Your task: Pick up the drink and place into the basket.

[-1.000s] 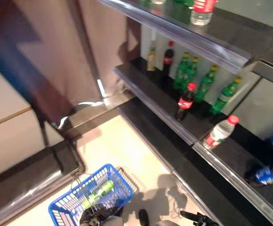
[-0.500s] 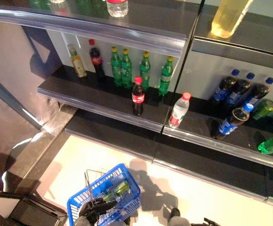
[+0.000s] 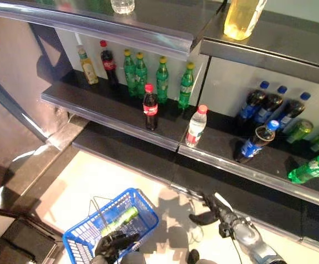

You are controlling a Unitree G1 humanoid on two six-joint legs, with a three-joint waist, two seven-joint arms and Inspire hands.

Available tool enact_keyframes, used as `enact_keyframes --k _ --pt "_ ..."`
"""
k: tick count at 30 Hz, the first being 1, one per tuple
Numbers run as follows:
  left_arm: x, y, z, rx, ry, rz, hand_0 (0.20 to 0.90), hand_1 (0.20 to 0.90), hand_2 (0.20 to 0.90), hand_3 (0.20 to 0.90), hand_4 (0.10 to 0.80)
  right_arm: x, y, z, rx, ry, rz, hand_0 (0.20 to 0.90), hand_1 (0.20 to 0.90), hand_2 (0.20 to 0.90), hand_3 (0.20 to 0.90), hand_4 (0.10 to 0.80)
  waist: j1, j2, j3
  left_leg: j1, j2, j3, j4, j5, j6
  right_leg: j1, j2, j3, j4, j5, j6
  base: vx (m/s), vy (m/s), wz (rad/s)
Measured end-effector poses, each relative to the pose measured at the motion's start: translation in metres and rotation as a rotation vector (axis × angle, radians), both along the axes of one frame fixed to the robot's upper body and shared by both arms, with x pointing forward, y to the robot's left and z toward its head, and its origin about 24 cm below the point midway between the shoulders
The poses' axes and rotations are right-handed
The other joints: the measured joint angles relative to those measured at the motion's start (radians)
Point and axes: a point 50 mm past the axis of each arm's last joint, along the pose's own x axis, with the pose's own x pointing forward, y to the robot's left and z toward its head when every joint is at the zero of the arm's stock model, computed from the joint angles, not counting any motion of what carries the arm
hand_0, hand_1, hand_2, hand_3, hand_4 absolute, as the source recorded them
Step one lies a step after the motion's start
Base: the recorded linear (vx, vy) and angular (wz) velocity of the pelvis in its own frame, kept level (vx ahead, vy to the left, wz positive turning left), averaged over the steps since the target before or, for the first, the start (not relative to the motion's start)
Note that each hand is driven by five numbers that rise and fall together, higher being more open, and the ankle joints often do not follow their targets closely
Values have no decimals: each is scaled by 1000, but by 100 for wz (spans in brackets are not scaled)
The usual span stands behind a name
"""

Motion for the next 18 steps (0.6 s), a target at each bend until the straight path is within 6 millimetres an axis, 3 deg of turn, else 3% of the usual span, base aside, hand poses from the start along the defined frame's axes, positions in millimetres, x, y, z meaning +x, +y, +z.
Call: enact_keyframes --k 7,10,18 --pt "-7 3 -1 -1 18 18 300 300 300 200 100 19 6 70 79 -302 53 900 900 900 900 800 -2 -8 -6 1 -18 3 -11 9 13 15 -22 -8 -3 -1 14 41 35 11" --pt "-7 -1 -2 -11 19 16 300 300 300 200 100 22 5 88 91 -392 34 900 900 900 900 800 -9 -1 -4 -5 -23 18 -11 13 20 24 -34 -34 0 -6 21 -12 52 25" --pt "-14 -7 -5 -25 35 30 300 300 300 200 100 20 1 113 122 -558 -107 900 900 900 900 800 -25 8 -3 3 -39 45 -26 15 31 24 -56 -31 1 -10 31 5 71 2"
